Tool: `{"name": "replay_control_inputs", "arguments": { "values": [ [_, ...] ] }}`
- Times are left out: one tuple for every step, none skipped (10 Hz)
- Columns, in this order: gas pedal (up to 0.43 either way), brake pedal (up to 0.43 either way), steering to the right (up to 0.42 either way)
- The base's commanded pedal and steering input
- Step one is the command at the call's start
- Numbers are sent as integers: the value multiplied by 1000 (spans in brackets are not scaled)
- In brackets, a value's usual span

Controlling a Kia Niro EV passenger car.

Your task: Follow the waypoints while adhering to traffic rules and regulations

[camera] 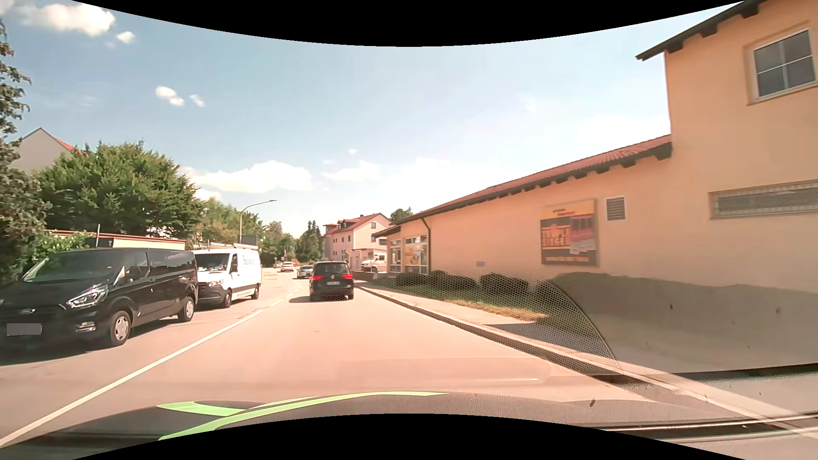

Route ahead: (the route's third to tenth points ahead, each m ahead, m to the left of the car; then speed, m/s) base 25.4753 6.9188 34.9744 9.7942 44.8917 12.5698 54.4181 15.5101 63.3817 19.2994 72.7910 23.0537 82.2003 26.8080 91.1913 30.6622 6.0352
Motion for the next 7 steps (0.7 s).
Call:
{"name": "replay_control_inputs", "arguments": {
  "values": [
    [209,0,-225],
    [209,0,-201],
    [209,0,-172],
    [220,0,-141],
    [228,0,-119],
    [228,0,-90],
    [228,0,-64]
  ]
}}
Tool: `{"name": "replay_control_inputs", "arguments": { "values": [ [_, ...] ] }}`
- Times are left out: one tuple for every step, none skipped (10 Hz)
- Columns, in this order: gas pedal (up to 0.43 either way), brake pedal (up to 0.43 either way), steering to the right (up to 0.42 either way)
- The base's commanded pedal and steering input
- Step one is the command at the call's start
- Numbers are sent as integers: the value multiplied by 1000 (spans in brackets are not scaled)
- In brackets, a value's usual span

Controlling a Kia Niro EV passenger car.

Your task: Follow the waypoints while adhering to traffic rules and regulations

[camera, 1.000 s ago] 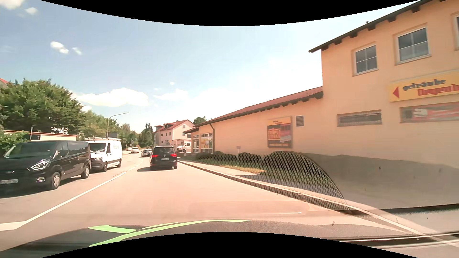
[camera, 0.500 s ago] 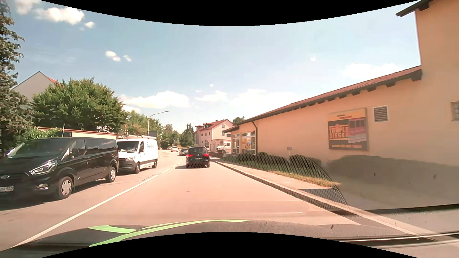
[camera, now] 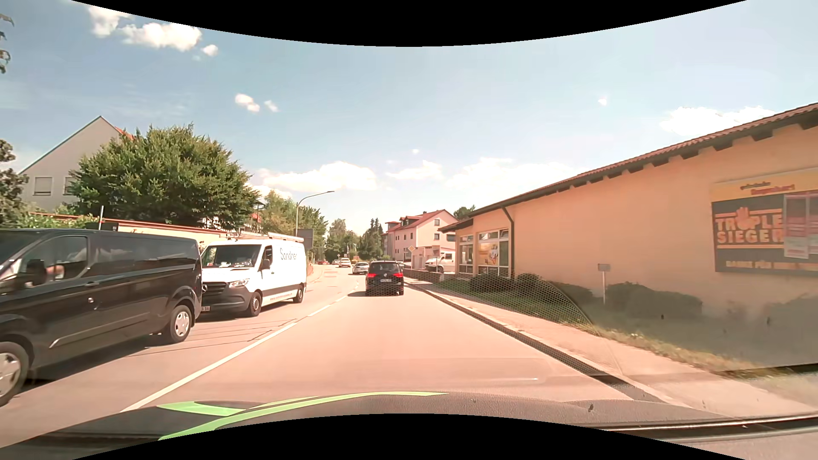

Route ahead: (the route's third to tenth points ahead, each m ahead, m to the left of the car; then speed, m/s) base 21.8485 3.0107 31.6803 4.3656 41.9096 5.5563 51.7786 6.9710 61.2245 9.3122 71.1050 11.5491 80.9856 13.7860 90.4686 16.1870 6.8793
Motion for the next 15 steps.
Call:
{"name": "replay_control_inputs", "arguments": {
  "values": [
    [228,0,-50],
    [228,0,-35],
    [228,0,-27],
    [228,0,-23],
    [228,0,-19],
    [228,0,-19],
    [228,0,-19],
    [228,0,-18],
    [228,0,-18],
    [228,0,-18],
    [228,0,-18],
    [228,0,-18],
    [228,0,-19],
    [228,0,-20],
    [220,0,-20]
  ]
}}
